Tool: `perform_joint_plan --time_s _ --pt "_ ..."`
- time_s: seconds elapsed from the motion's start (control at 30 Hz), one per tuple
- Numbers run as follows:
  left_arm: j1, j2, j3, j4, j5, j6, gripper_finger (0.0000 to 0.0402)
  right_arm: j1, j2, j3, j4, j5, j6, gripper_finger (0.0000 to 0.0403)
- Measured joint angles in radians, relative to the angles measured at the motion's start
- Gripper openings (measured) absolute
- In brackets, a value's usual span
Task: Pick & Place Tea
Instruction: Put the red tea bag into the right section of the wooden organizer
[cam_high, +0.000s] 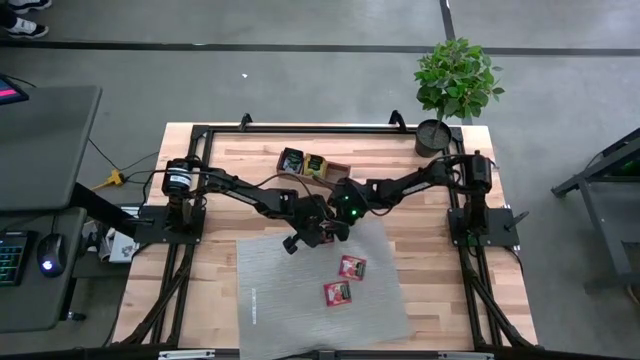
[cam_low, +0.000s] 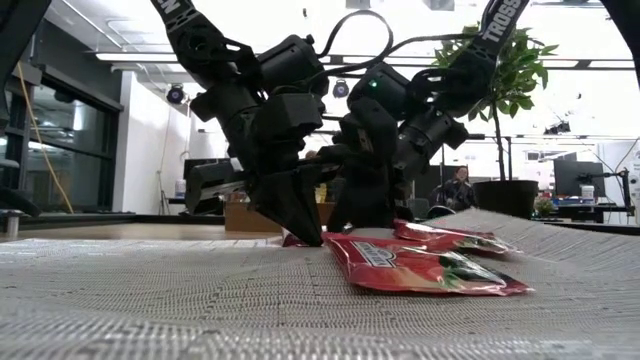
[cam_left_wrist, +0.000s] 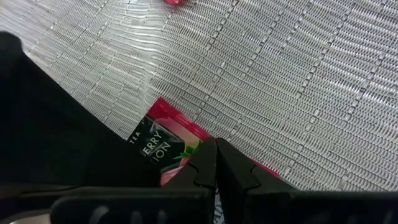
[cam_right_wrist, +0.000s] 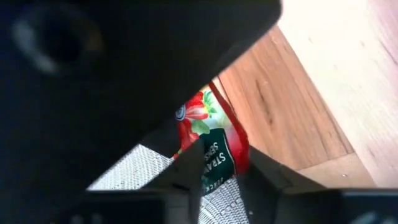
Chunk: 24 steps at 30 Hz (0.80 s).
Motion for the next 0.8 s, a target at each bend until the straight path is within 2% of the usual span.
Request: perform_joint_plan --time_s 0.13,0.2,0.33,0.47,0.57,0.8 --pt "0.000 0.000 0.000 -0.001 -0.001 -0.004 0.0000 0.003 0.001 0.000 -0.003 0.003 0.004 0.0026" --pt "0.000 0.000 0.001 -0.004 -0.002 -0.006 0.0000 0.003 0.001 0.000 -0.003 0.001 0.003 0.0009" --pt "0.000 -0.023 0.001 -0.021 -0.015 -0.003 0.0004 0.003 0.001 0.000 -0.009 0.001 0.013 0.0007" --pt "0.000 -0.044 0.017 -0.075 -0.048 0.028 0.0027 0.002 0.001 0.001 -0.029 0.019 0.020 0.0005" --pt "0.000 -0.099 0.039 -0.208 -0.101 0.059 0.0054 0.002 0.001 0.001 -0.034 0.022 0.019 0.0003" --pt "0.001 -0.146 0.177 -0.469 -0.167 0.081 0.0101 0.002 0.000 -0.001 -0.047 0.030 0.030 0.0001"
